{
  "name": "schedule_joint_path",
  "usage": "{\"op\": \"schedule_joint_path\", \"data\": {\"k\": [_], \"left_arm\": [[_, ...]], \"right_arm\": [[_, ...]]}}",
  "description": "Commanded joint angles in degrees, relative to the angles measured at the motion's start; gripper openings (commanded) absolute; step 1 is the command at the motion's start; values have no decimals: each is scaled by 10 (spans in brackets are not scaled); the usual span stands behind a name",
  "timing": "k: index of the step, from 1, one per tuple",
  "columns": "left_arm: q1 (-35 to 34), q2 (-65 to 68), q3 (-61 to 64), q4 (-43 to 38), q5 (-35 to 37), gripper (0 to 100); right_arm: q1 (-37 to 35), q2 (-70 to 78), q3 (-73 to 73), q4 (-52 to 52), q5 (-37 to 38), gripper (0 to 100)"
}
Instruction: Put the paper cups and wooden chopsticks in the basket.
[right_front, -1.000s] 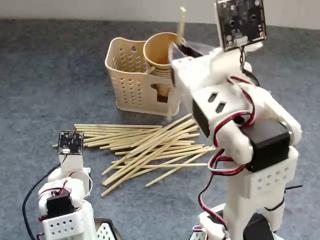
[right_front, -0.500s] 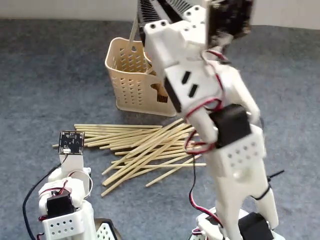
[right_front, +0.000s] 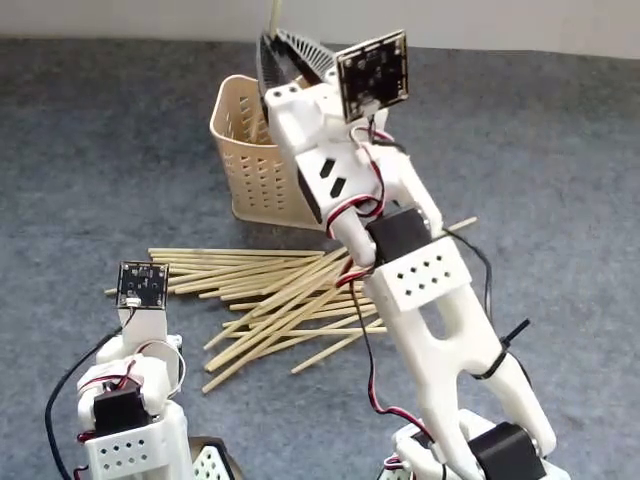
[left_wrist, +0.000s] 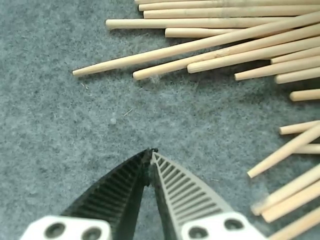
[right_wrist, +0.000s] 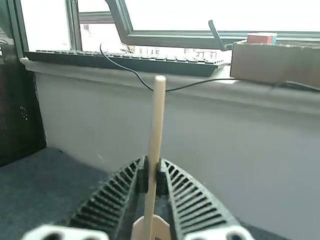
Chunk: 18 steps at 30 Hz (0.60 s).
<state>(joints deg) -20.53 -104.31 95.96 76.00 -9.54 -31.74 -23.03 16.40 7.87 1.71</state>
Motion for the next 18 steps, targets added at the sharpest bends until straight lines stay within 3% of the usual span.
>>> {"op": "schedule_joint_path", "data": {"k": [1, 8, 12, 18], "left_arm": [[8, -6, 11, 4, 4, 5], [8, -6, 11, 4, 4, 5], [8, -6, 11, 4, 4, 5], [8, -6, 11, 4, 4, 5]], "right_arm": [[-5, -2, 18, -27, -4, 10], [-7, 0, 23, -20, -4, 37], [-10, -2, 20, 44, -7, 143], [-15, -22, 6, 143, -5, 144]]}}
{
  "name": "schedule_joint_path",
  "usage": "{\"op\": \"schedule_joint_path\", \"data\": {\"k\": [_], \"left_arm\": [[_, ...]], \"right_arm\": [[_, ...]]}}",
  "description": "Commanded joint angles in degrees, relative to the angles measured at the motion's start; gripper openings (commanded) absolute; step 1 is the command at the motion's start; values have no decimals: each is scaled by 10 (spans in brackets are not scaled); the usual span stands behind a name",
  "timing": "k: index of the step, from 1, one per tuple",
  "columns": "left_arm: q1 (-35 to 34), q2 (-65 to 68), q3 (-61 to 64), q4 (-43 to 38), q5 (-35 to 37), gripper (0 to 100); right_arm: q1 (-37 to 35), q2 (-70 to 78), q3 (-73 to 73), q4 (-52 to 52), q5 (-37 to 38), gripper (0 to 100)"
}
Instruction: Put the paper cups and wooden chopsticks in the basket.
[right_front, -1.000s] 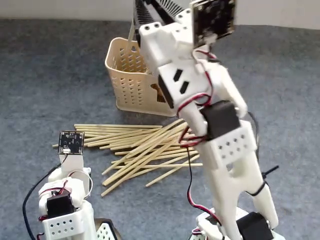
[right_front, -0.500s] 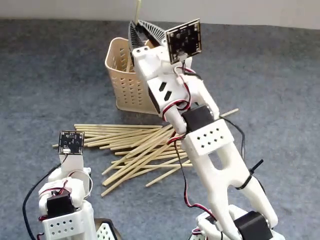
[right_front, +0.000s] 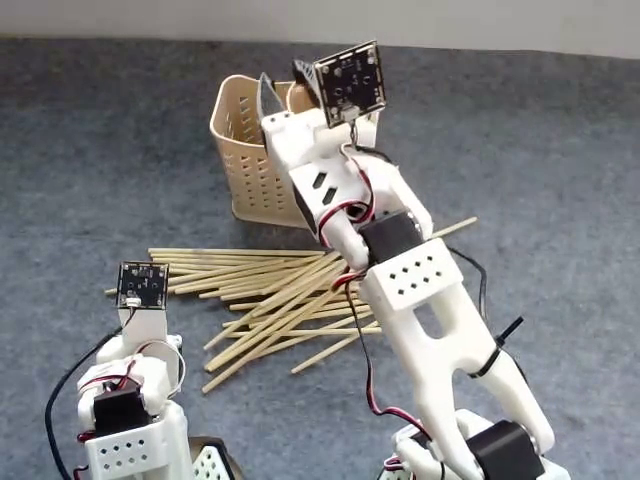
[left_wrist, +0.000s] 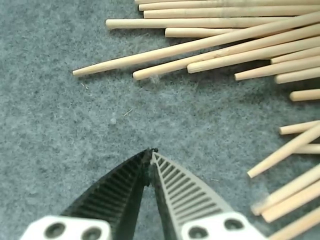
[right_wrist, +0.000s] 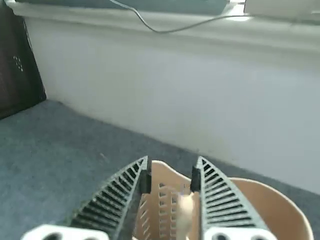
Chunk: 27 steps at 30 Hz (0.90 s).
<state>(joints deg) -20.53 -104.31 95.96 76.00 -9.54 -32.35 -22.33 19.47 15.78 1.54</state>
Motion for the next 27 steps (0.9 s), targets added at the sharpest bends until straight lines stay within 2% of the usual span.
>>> {"op": "schedule_joint_path", "data": {"k": [1, 11, 21, 27], "left_arm": [[8, -6, 11, 4, 4, 5], [8, -6, 11, 4, 4, 5], [8, -6, 11, 4, 4, 5], [8, -6, 11, 4, 4, 5]], "right_arm": [[-9, -40, -40, 79, -4, 144], [-20, -162, -82, 290, -3, 145], [31, -263, -22, 404, -4, 145], [60, -368, 77, 415, -4, 145]]}}
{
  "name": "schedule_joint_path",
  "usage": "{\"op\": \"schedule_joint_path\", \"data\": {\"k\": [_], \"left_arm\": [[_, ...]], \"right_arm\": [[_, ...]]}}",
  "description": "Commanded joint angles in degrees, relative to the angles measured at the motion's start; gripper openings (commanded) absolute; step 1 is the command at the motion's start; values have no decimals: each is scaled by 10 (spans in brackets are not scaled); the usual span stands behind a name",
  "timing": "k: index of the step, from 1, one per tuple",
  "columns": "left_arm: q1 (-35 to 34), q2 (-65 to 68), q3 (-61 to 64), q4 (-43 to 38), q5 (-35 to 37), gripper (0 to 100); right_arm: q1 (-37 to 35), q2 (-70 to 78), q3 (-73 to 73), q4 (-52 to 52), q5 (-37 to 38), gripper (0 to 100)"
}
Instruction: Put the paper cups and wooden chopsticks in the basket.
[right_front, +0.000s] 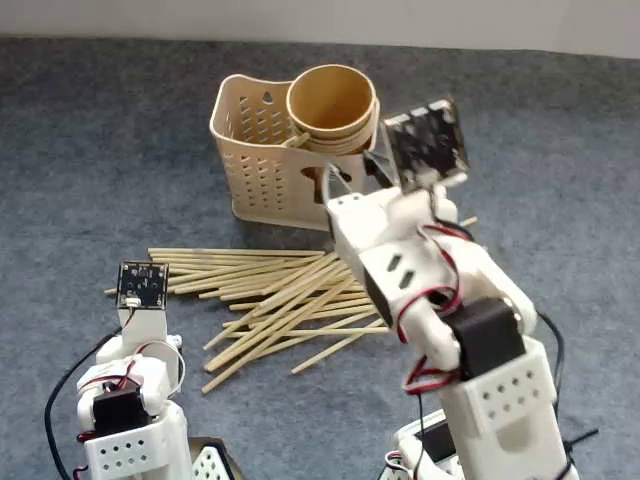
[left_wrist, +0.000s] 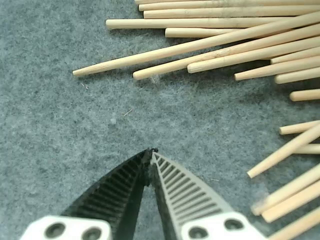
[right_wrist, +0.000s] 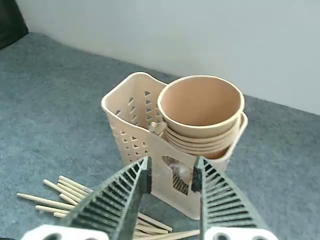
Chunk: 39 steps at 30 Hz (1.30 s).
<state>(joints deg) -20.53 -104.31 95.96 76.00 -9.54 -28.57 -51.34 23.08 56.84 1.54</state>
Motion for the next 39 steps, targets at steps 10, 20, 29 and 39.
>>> {"op": "schedule_joint_path", "data": {"k": [10, 20, 29, 39], "left_arm": [[8, -6, 11, 4, 4, 5], [35, -6, 11, 4, 4, 5], [50, -6, 11, 4, 4, 5], [50, -6, 7, 0, 3, 5]], "right_arm": [[61, -262, 258, 2, -5, 145], [62, -372, 382, 5, -7, 145], [87, -511, 509, 5, -4, 145], [197, -538, 583, 6, -7, 145]]}}
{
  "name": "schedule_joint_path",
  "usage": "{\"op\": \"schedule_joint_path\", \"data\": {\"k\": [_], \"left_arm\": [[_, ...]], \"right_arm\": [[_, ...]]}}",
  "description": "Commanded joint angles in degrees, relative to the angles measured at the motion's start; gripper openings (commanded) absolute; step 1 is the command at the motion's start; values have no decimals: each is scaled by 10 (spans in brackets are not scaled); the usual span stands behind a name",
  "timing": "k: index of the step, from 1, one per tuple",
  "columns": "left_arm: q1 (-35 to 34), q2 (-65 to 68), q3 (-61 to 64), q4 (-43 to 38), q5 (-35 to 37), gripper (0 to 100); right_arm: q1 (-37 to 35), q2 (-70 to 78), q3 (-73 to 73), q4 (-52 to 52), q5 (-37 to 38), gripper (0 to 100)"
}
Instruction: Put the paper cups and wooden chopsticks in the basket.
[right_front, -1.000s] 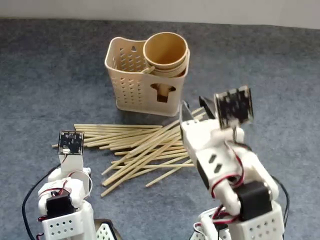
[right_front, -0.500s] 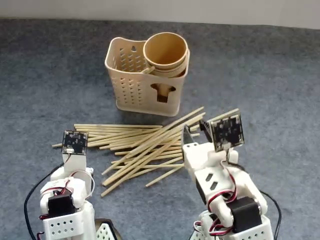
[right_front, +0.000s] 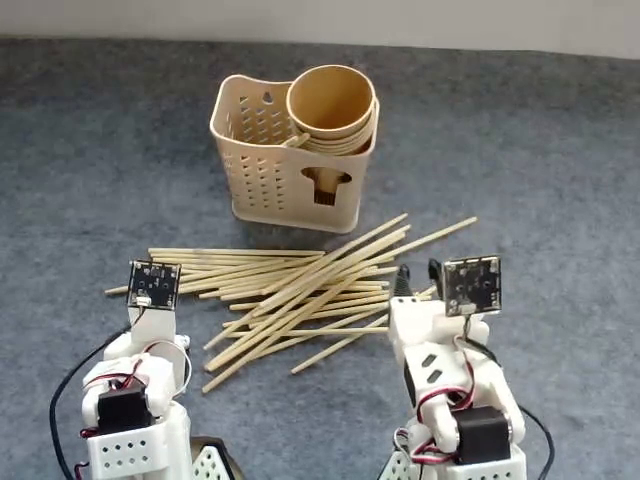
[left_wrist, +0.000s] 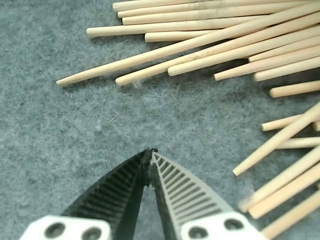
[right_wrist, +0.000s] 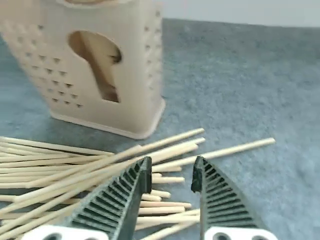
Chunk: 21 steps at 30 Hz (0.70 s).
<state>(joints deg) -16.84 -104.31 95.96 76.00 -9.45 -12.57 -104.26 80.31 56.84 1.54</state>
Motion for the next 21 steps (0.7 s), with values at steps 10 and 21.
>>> {"op": "schedule_joint_path", "data": {"k": [10, 21], "left_arm": [[8, -6, -52, 0, 1, 5], [13, -6, -147, -39, -66, 5]], "right_arm": [[86, -8, 108, 6, -7, 145], [112, -8, 197, 6, -7, 145]]}}
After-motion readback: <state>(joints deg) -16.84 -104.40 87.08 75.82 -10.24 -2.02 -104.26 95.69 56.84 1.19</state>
